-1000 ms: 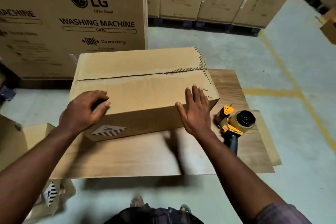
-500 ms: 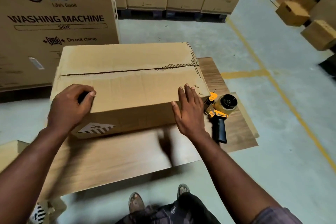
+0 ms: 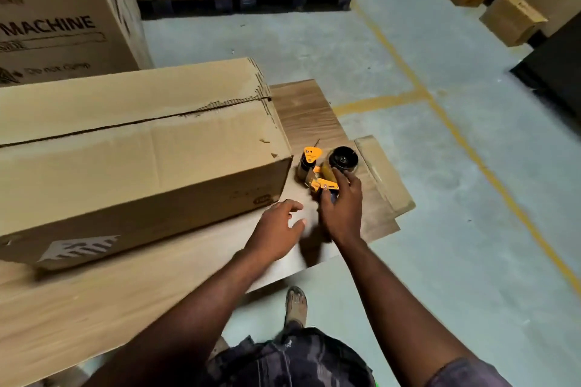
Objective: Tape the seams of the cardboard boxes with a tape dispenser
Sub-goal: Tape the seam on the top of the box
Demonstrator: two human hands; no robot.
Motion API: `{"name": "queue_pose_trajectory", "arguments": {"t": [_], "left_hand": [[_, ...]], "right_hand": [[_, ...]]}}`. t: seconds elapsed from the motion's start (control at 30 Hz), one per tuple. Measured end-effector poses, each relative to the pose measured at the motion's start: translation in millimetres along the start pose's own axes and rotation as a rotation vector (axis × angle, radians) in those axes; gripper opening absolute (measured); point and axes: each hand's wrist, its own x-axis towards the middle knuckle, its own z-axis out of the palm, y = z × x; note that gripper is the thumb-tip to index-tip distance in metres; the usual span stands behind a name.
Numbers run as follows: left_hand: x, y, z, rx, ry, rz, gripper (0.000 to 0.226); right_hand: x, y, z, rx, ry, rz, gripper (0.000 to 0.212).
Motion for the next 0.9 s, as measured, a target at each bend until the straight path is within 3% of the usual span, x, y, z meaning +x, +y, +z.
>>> {"name": "queue_pose_trajectory", "arguments": {"t": [0.13, 0.2, 0.3, 0.4, 0.53, 0.9], "left_hand": [[50, 18, 55, -0.041, -0.148, -0.177, 0.043], [65, 23, 72, -0.037, -0.142, -0.212, 0.038], [84, 24, 89, -0.106, -0.087, -0.299, 0.034], [89, 15, 91, -0.316, -0.123, -0.394, 0.030], [98, 21, 102, -0.561, -0.128, -0.516, 0.032], [105, 34, 92, -0.820, -0.064, -0.778, 0.022]], "right_hand": [[18, 34, -3, -0.079, -0.150, 0.330, 0.052], [26, 45, 0, -0.033, -0.262, 0.493, 0.062], [39, 64, 8, 0.066, -0.423, 0.646, 0.056], [49, 74, 14, 0.180, -0.445, 0.703, 0.067], [72, 88, 12, 0.325, -0.484, 0.867, 0.103], [92, 95, 0, 0.478, -0.617, 0.856, 0.078]]}}
